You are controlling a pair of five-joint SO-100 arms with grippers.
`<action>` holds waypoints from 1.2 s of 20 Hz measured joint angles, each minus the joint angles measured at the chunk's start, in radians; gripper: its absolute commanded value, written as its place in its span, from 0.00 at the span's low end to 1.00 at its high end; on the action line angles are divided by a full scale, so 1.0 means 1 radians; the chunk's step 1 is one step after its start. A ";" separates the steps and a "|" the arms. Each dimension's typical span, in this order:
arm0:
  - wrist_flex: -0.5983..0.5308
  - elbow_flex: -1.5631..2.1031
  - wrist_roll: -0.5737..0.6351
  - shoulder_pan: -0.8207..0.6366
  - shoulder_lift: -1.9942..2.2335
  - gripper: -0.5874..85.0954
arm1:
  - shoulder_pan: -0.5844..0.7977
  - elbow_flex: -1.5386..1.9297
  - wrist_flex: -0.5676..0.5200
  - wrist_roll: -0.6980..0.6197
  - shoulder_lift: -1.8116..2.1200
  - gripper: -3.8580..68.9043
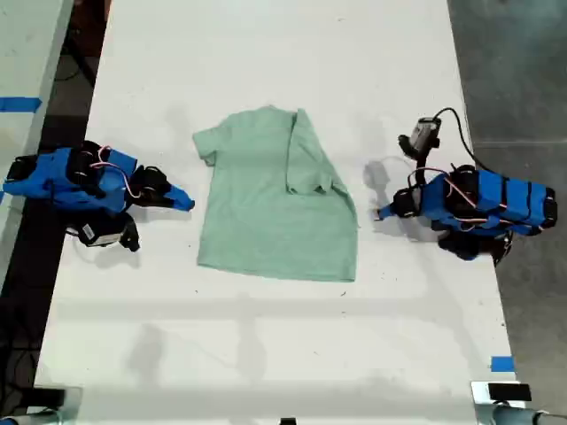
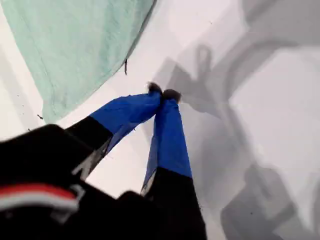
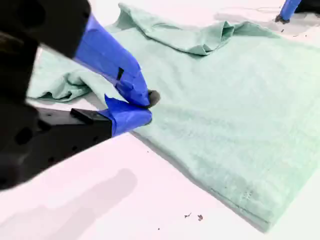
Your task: Fold t shirt
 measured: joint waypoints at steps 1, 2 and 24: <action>0.000 0.002 0.000 0.000 0.000 0.00 | -0.002 0.000 0.000 0.005 0.000 0.06; -0.009 0.003 -0.002 0.000 0.000 0.00 | -0.002 0.000 0.000 0.020 0.000 0.06; 0.209 -1.146 0.732 -0.848 -1.327 0.16 | -0.018 0.002 0.000 0.023 0.000 0.06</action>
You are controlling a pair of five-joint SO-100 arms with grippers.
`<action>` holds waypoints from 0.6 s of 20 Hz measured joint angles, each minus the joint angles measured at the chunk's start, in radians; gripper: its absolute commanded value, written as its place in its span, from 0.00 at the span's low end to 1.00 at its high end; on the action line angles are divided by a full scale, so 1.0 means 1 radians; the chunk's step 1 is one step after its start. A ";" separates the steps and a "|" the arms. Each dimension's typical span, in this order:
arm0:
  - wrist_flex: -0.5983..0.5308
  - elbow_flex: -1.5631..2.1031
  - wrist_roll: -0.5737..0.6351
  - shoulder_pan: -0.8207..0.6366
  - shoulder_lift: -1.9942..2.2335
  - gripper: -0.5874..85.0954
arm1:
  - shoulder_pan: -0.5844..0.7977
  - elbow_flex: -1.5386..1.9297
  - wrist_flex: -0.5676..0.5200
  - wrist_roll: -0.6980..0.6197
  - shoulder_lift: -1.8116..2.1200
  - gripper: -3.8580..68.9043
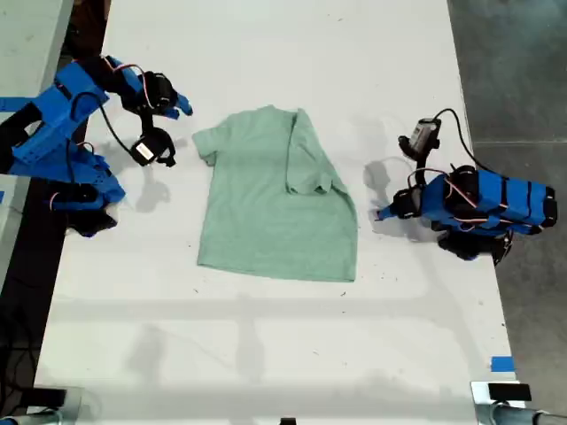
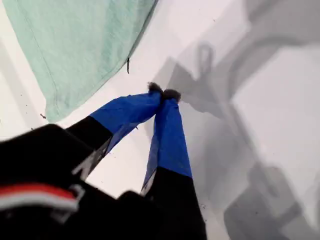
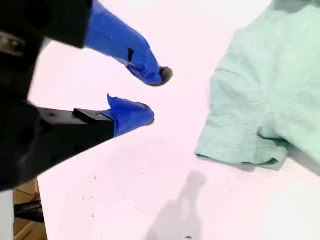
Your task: Fold t shirt
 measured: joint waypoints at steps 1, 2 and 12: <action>-0.025 -0.043 0.044 -0.028 -0.101 0.16 | 0.000 0.000 0.000 0.000 0.000 0.06; -0.041 -0.087 0.084 -0.040 -0.218 0.16 | 0.000 0.000 0.000 0.000 0.000 0.06; -0.141 -0.198 0.133 -0.028 -0.788 0.14 | -0.014 0.000 0.000 0.000 0.000 0.06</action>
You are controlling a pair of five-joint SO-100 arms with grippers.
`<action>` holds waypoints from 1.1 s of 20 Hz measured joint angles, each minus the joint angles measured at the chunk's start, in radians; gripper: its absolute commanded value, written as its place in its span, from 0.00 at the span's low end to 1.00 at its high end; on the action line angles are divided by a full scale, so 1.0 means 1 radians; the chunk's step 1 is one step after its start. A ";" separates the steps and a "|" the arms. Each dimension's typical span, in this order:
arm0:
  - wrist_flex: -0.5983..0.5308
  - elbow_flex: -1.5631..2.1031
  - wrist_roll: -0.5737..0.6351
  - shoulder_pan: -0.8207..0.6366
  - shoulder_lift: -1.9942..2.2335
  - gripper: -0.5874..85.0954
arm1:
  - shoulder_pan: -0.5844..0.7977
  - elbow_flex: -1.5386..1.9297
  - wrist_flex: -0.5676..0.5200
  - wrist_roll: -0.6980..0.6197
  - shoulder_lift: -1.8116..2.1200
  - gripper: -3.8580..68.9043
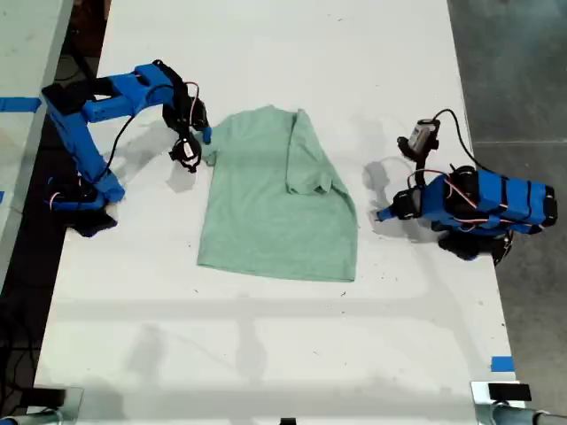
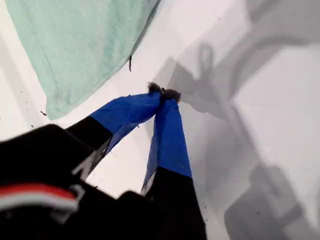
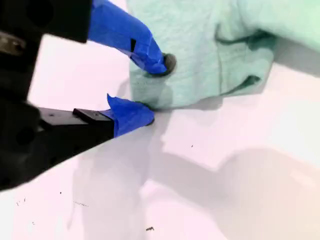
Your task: Fold t shirt
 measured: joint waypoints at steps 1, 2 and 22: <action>0.003 -0.009 -0.003 -0.003 -0.028 0.14 | 0.000 0.000 0.000 0.000 0.000 0.06; 0.012 -0.040 0.000 -0.011 -0.057 0.10 | 0.000 0.000 0.000 0.000 0.000 0.06; 0.414 -0.738 -0.181 0.351 -0.100 0.00 | 0.000 0.000 0.000 0.000 0.000 0.06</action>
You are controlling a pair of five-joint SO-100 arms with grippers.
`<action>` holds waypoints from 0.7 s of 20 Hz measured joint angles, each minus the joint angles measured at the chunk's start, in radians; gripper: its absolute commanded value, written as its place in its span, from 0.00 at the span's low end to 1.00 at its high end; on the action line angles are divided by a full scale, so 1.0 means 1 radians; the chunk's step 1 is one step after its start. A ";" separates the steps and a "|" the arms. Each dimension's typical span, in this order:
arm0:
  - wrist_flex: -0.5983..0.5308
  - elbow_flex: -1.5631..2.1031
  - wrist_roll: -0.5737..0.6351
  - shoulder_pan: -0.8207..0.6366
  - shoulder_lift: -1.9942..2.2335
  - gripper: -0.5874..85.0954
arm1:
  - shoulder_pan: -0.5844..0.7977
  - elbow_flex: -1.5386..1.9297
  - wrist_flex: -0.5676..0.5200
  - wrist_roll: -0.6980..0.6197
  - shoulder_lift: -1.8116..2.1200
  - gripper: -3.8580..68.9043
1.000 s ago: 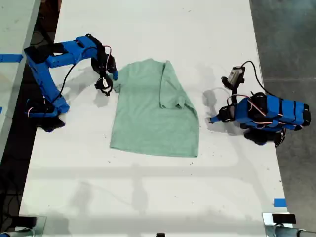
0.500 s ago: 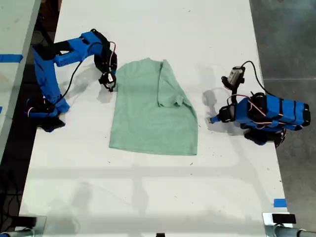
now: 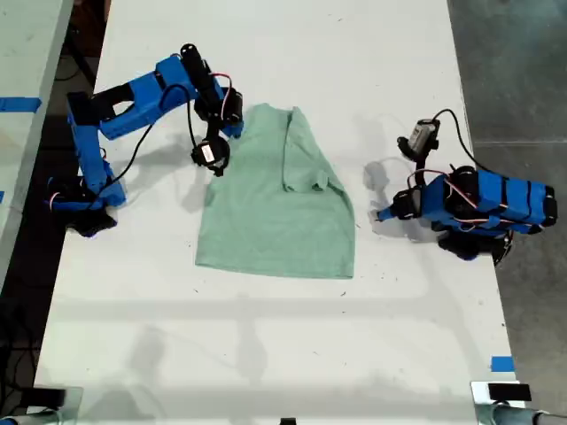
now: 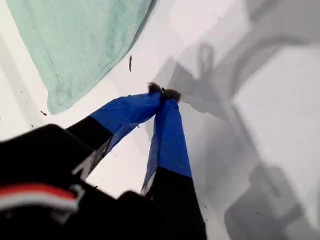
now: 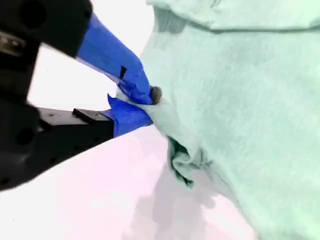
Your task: Fold t shirt
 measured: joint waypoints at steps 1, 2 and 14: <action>-0.014 -0.017 -0.034 0.031 0.000 0.00 | 0.000 0.000 0.000 0.000 0.000 0.06; -0.029 -0.028 -0.061 0.058 0.000 0.00 | 0.000 0.000 0.000 0.000 0.000 0.06; -0.299 -0.028 -0.242 0.198 -0.233 0.17 | -0.006 0.000 0.000 0.000 0.000 0.06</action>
